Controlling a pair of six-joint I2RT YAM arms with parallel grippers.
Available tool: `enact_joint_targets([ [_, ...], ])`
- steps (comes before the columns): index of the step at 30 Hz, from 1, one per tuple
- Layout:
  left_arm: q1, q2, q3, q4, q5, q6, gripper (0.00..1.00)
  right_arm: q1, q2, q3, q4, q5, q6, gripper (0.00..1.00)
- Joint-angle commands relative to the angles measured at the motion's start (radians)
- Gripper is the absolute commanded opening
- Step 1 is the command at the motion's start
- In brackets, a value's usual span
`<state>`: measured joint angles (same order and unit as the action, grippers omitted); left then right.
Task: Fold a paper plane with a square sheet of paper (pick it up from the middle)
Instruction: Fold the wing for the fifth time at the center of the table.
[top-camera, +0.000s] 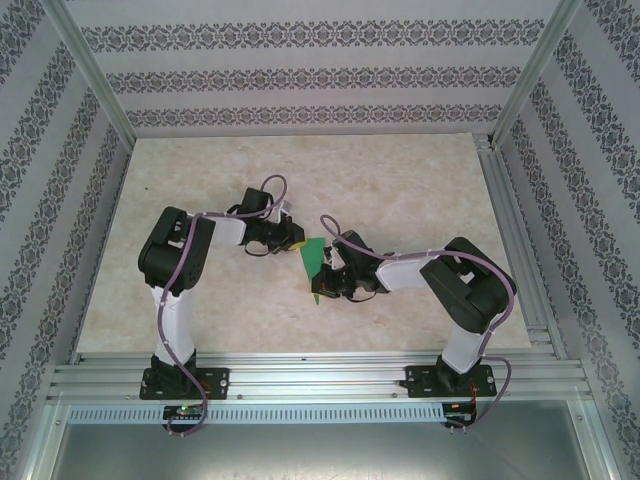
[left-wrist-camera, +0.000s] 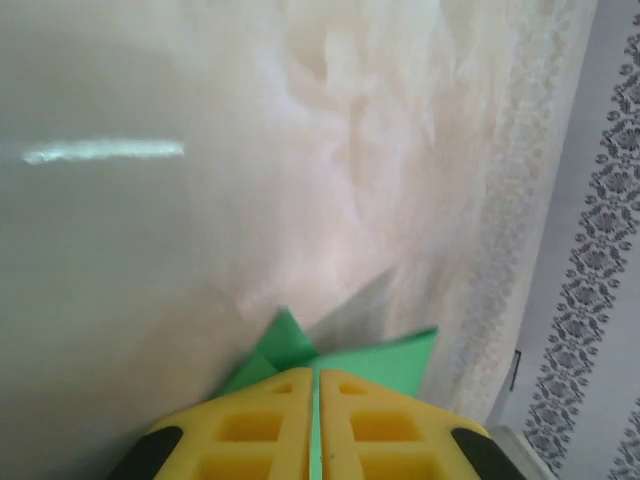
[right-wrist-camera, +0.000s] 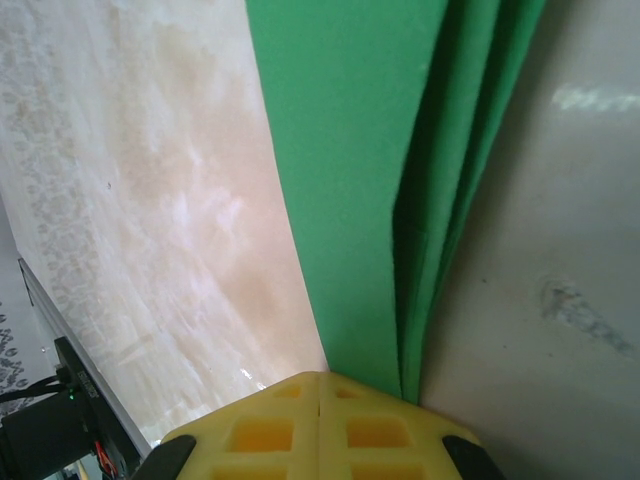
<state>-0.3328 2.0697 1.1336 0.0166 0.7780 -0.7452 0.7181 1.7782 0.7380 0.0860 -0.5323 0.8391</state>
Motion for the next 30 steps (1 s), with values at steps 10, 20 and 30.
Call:
enact_joint_targets([
  [10,0.025,-0.028,0.084,-0.045,-0.033,0.035,0.20,-0.002,0.049,-0.024,-0.214,0.058,-0.028,0.00],
  [20,-0.030,-0.316,-0.086,-0.105,-0.065,0.030,0.22,-0.013,0.058,-0.005,-0.225,0.072,-0.021,0.00],
  [30,-0.144,-0.279,-0.260,0.066,-0.019,-0.092,0.08,-0.020,0.059,-0.025,-0.179,0.067,0.003,0.00],
])
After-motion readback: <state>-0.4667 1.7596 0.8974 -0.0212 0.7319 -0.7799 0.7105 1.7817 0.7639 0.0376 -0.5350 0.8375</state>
